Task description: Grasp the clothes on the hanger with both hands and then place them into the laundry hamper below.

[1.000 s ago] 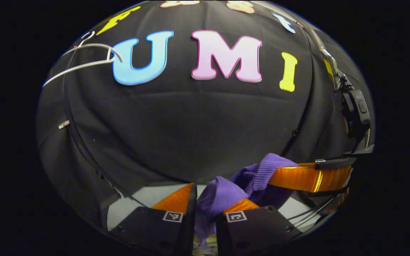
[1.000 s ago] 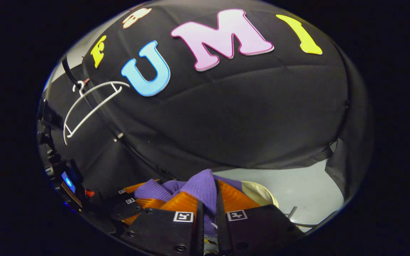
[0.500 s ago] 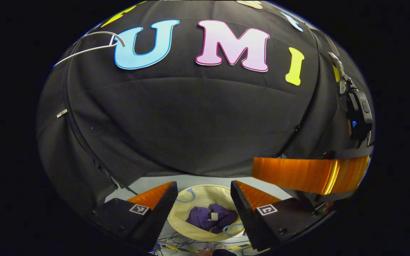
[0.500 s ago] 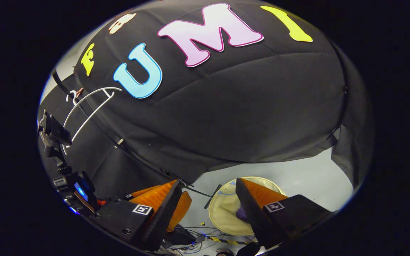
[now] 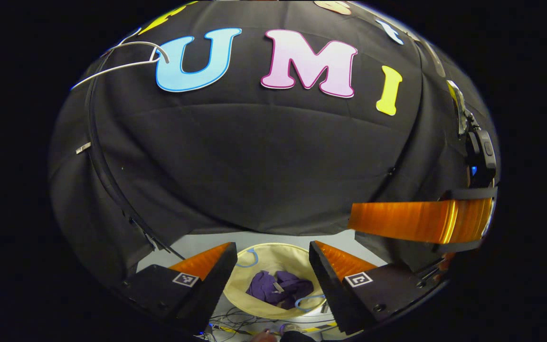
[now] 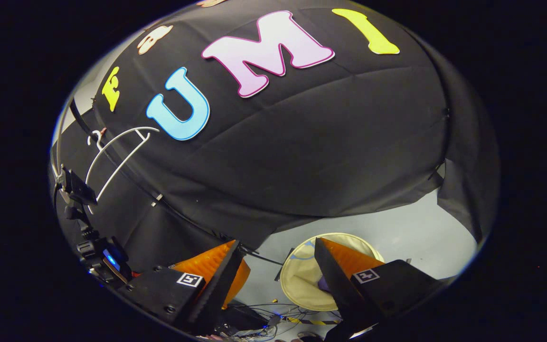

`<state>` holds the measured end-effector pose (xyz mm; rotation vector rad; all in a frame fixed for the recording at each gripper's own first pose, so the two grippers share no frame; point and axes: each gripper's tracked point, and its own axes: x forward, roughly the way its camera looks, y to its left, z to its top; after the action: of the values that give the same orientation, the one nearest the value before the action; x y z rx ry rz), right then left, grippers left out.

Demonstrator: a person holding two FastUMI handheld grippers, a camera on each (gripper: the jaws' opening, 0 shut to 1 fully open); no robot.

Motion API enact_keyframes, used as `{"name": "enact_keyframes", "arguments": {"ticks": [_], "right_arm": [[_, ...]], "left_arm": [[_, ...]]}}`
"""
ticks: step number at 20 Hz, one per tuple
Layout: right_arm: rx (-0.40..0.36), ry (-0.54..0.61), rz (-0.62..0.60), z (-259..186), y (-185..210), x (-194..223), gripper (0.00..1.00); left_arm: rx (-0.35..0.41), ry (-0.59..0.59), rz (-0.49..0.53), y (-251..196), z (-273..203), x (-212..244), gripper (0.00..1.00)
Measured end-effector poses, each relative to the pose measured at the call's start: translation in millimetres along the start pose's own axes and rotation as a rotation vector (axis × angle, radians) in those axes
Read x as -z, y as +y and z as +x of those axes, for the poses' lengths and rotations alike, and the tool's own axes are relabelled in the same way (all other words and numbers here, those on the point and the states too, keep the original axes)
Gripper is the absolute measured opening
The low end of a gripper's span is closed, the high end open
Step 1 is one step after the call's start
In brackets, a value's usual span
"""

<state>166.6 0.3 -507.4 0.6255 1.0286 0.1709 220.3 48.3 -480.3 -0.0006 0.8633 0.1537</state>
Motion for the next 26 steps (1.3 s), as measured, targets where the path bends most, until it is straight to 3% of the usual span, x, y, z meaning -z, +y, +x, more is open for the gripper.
{"name": "enact_keyframes", "arguments": {"ticks": [8,20,26], "right_arm": [[0.016,-0.193,-0.056,-93.5,54.3,6.2,0.98],[0.105,-0.751,-0.401,-337.1,188.0,-1.2,0.98],[0.061,-0.851,-0.394,-398.0,233.8,-2.1,0.98]], "left_arm": [[0.062,-0.205,0.023,2.5,-116.7,-14.5,0.95],[0.135,-0.665,0.117,24.5,-383.9,-71.9,0.93],[0.135,-0.809,0.113,25.3,-465.6,-90.2,0.97]]}}
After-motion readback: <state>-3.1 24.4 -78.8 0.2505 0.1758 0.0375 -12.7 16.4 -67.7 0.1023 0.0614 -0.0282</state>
